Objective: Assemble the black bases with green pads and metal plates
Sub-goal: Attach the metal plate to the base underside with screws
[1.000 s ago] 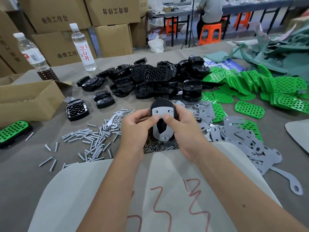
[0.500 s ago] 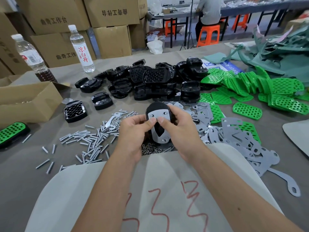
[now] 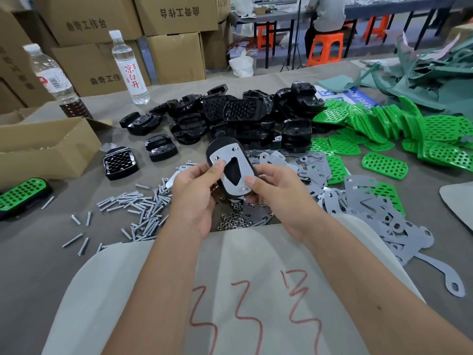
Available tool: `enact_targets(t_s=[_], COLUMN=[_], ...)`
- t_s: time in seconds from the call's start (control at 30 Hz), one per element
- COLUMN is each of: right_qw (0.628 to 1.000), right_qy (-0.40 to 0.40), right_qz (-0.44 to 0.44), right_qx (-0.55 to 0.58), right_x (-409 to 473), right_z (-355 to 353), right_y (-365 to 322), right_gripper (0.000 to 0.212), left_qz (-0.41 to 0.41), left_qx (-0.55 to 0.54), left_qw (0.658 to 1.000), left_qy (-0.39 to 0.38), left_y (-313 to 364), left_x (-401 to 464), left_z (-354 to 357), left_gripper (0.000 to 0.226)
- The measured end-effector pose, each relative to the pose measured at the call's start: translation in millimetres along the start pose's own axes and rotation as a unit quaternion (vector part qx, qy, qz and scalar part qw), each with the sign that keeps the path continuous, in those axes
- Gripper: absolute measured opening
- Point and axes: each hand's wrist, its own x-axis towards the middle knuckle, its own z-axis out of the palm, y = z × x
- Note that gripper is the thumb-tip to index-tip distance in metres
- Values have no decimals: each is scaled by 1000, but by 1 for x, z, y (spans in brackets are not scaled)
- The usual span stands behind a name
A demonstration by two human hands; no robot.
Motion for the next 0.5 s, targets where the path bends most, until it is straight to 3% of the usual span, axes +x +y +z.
enact_targets(t_s=[0.27, 0.5], right_qw=[995, 999], right_qy=[3, -23], right_qz=[-25, -19], right_qx=[-93, -29], right_x=[0, 1], right_z=[1, 0], right_y=[2, 3], right_gripper=[14, 18], left_qz=[13, -1], left_qx=[51, 21], left_qw=[998, 999], left_qy=[24, 36], left_y=[-2, -5], left_x=[0, -3], left_z=[1, 9], left_gripper=[16, 21])
